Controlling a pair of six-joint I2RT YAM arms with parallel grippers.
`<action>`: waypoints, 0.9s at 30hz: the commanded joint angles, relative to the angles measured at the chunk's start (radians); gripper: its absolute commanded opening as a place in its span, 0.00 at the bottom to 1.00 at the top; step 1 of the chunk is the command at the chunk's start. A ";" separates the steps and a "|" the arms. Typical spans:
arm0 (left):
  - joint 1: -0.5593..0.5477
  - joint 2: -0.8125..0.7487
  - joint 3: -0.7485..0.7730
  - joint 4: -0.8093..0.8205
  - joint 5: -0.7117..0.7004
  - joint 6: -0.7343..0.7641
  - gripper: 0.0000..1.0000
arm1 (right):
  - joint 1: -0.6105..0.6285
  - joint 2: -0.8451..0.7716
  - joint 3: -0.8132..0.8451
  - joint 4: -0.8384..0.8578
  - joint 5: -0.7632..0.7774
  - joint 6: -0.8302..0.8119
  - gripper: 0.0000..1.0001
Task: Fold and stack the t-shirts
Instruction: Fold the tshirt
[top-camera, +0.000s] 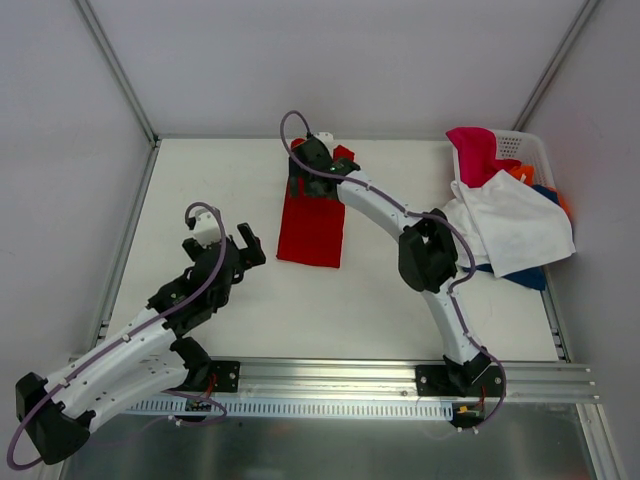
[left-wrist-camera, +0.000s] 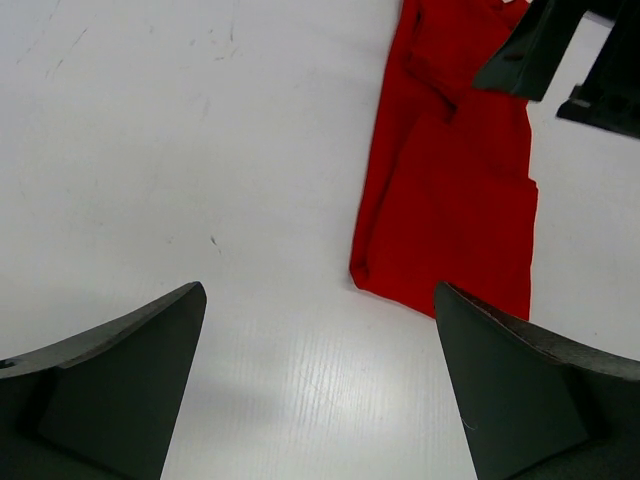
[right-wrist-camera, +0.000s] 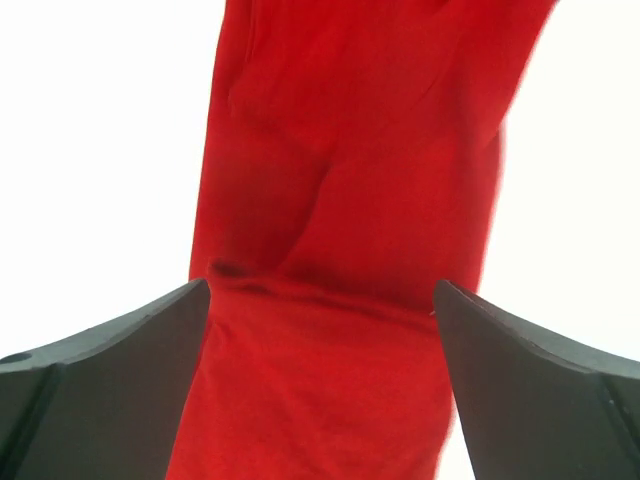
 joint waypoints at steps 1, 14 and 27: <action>-0.005 0.022 -0.001 0.024 -0.012 0.021 0.99 | -0.024 -0.034 0.105 -0.067 0.050 -0.101 1.00; 0.034 0.086 -0.223 0.503 0.506 0.050 0.99 | -0.021 -0.831 -1.030 0.264 -0.059 0.133 0.99; 0.413 0.536 -0.208 0.898 1.071 -0.065 0.99 | -0.024 -0.820 -1.257 0.568 -0.232 0.253 1.00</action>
